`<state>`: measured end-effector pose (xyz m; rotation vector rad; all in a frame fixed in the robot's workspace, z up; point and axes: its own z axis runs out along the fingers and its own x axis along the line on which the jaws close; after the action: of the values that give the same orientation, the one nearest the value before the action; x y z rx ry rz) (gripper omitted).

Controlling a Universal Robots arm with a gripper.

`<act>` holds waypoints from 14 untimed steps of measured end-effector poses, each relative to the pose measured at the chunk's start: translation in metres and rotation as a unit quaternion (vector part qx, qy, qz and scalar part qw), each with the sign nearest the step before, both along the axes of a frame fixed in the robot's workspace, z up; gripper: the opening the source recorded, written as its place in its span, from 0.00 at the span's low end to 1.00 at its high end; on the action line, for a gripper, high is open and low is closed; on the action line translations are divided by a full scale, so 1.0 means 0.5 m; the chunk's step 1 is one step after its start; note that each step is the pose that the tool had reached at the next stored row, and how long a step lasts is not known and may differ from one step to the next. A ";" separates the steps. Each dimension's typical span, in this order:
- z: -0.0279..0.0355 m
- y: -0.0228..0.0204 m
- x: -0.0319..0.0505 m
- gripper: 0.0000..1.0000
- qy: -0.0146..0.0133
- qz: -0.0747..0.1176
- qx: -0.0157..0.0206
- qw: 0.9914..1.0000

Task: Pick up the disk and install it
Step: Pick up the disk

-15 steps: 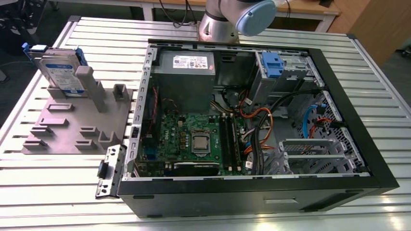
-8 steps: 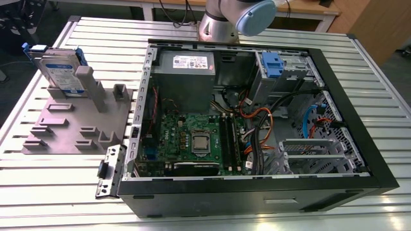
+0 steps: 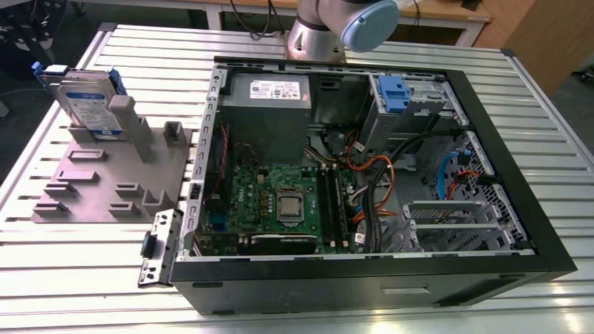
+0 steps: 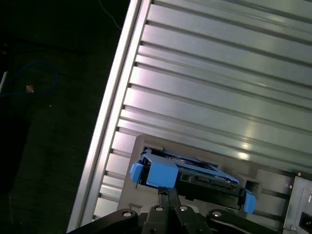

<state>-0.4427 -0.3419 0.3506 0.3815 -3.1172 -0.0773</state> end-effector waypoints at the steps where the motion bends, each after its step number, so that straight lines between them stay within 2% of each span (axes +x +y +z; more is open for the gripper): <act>1: 0.000 0.0000 0.000 0.11 0.000 0.004 0.000 1.000; 6: 0.000 0.0000 0.000 0.11 0.000 0.015 0.000 1.000; 14: 0.000 0.0000 0.000 0.11 0.000 0.016 0.000 1.000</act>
<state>-0.4428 -0.3419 0.3506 0.4317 -3.1099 -0.0773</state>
